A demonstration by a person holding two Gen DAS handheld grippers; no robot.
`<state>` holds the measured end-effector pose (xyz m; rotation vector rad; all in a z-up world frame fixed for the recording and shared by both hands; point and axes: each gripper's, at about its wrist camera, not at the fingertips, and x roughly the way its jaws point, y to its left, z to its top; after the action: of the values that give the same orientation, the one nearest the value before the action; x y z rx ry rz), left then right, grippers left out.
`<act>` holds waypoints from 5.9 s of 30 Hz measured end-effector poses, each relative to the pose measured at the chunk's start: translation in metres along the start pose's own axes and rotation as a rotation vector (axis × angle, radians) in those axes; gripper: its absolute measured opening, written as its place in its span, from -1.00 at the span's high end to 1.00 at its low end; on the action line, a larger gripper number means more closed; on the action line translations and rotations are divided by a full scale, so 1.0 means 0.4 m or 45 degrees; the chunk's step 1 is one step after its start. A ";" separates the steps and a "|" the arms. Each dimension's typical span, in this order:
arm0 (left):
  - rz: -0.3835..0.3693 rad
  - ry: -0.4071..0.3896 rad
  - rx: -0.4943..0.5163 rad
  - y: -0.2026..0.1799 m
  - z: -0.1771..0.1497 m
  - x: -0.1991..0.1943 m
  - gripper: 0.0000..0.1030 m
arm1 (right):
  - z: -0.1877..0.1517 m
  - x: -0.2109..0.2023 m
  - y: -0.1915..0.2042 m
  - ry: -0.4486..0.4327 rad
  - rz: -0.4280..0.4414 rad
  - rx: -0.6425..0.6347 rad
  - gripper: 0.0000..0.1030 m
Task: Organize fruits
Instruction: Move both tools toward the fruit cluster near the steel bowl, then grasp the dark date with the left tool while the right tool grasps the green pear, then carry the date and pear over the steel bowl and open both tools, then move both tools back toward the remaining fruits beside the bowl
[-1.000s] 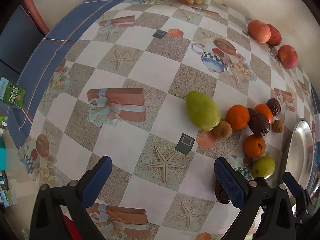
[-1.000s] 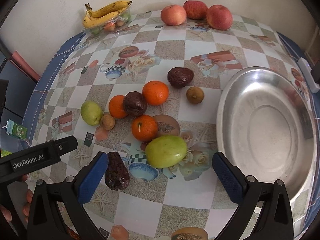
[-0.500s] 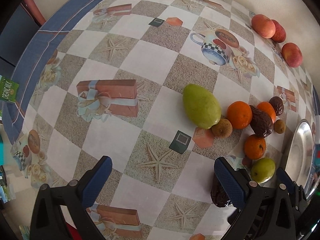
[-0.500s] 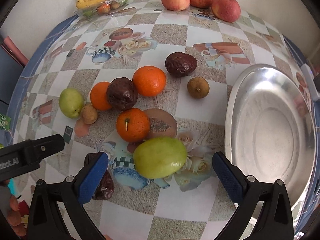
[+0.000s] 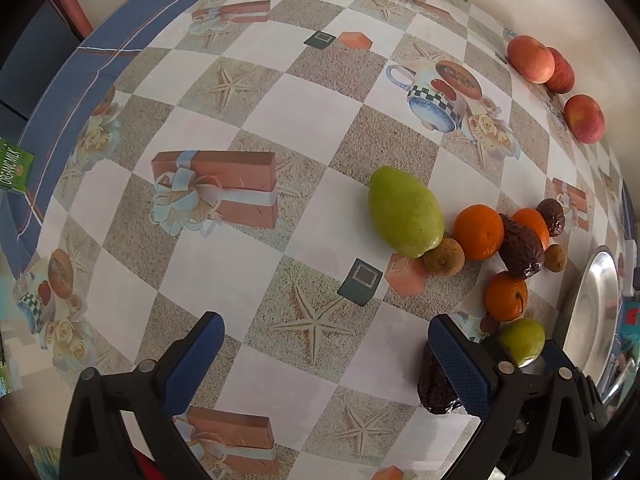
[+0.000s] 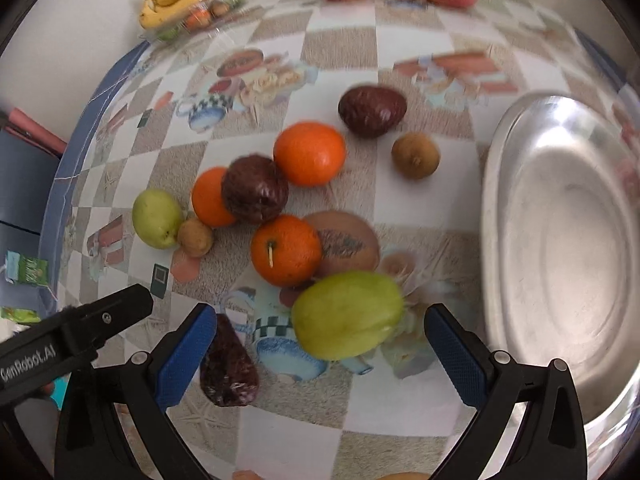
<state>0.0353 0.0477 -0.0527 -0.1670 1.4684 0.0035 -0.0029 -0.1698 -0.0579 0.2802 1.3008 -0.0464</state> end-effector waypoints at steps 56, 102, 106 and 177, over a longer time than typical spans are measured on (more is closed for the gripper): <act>-0.307 0.142 0.134 -0.192 -0.138 0.057 0.25 | -0.084 -0.134 -0.081 -0.107 -0.043 0.161 -0.04; -0.478 -0.211 0.808 -0.596 -0.149 -0.031 0.12 | -0.077 -0.201 -0.423 -0.193 -0.195 0.827 -0.05; -0.464 -0.217 0.790 -0.584 -0.142 -0.032 -0.10 | -0.080 -0.209 -0.427 -0.203 -0.214 0.838 -0.05; -0.081 -0.266 0.079 -0.016 0.146 -0.076 -1.00 | 0.067 -0.095 0.025 -0.092 -0.065 0.239 -0.83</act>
<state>0.0906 0.0511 -0.0166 -0.1583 1.2532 -0.0741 0.0139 -0.1708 -0.0133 0.4018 1.2334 -0.2212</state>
